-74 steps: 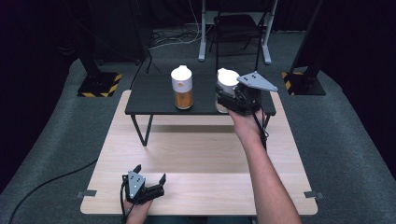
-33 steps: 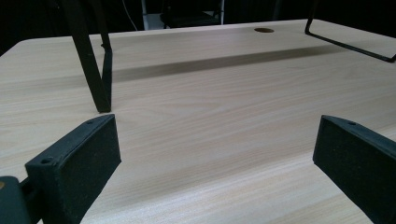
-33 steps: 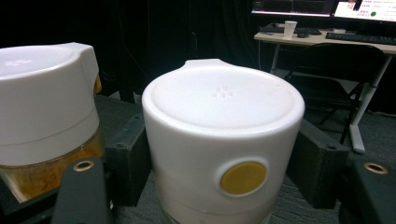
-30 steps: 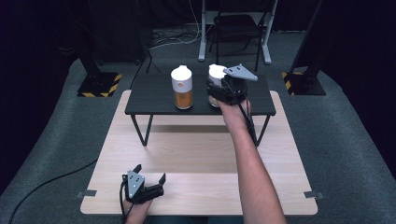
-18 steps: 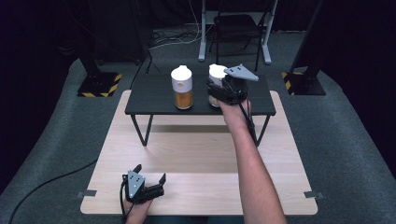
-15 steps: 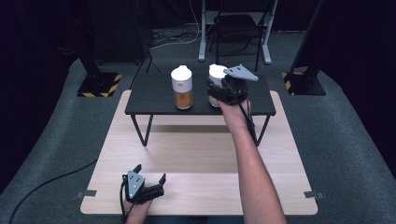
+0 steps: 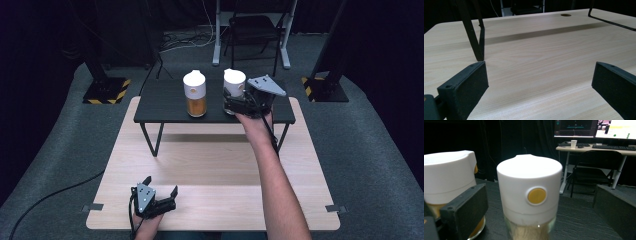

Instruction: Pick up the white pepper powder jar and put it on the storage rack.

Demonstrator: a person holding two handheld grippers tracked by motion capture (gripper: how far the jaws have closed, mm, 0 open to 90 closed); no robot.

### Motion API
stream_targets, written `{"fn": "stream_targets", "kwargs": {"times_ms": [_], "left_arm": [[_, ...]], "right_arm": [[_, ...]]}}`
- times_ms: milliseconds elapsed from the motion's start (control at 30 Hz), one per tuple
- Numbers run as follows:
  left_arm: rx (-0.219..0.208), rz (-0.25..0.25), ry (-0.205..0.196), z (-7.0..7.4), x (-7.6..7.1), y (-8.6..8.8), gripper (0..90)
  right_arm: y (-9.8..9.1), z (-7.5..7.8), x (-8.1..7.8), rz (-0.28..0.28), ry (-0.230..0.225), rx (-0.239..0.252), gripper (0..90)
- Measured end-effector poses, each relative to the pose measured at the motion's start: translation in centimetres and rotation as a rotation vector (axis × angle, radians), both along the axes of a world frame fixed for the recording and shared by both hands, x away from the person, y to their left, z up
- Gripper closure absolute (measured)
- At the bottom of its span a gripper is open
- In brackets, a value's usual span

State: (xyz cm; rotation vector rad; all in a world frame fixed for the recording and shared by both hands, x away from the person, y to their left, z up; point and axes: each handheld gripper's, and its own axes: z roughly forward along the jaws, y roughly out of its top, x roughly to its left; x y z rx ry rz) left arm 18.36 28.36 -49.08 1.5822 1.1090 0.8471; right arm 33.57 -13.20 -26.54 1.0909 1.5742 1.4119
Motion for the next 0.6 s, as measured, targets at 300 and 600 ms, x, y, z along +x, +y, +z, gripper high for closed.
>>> {"fn": "stream_targets", "kwargs": {"times_ms": [300, 600], "left_arm": [[-0.005, 0.004, -0.009, -0.1, -0.2, 0.0, 0.0], [0.004, 0.009, -0.010, -0.1, -0.2, -0.1, 0.0]], "right_arm": [[-1.7, -0.3, -1.5, 0.018, -0.011, 0.046, 0.0], [-2.3, -0.5, -2.8, 0.034, -0.006, 0.019, 0.0]]}}
